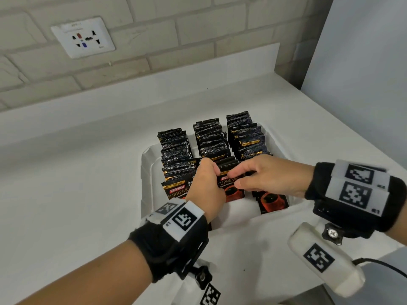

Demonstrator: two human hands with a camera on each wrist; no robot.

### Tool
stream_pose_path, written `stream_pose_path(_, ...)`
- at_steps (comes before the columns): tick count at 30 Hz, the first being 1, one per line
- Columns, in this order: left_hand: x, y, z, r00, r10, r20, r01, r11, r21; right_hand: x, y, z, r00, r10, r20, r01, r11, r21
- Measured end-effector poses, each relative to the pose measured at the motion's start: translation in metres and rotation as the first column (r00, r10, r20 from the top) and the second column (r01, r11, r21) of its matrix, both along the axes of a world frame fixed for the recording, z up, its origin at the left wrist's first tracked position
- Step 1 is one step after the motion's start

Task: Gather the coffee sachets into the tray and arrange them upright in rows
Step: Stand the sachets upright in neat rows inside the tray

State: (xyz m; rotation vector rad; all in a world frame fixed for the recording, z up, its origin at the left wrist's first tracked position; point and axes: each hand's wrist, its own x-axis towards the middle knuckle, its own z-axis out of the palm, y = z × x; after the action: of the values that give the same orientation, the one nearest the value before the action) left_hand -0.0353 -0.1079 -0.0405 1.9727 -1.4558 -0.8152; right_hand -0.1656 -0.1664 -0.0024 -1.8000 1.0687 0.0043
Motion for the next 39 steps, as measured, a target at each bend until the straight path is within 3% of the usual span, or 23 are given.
stream_pose_path(3, 0.000, -0.002, 0.000, 1.000, 0.021, -0.009, -0.021, 1.000, -0.011, 0.003, 0.002, 0.000, 0.999, 0.032, 0.011, -0.031, 0.998, -0.046)
stream_pose_path(12, -0.007, 0.001, -0.002, 0.998, -0.030, -0.056, 0.032, 0.999, 0.026, 0.004, 0.007, -0.007, 0.996, 0.091, -0.006, -0.091, 0.996, 0.013)
stream_pose_path(29, -0.003, 0.003, 0.007, 0.993, -0.038, -0.111, 0.047, 0.996, 0.082, 0.000, 0.008, -0.010, 0.997, 0.064, 0.035, -0.067, 0.994, 0.084)
stream_pose_path(34, 0.008, 0.011, 0.028, 0.978, -0.060, -0.202, 0.075, 0.995, 0.064, -0.009, 0.011, 0.002, 0.995, 0.097, 0.037, -0.099, 0.993, 0.064)
stream_pose_path(39, 0.053, 0.033, 0.071, 0.972, -0.046, -0.232, 0.024, 0.995, -0.097, -0.018, 0.021, 0.028, 0.983, 0.177, 0.041, -0.176, 0.984, -0.035)
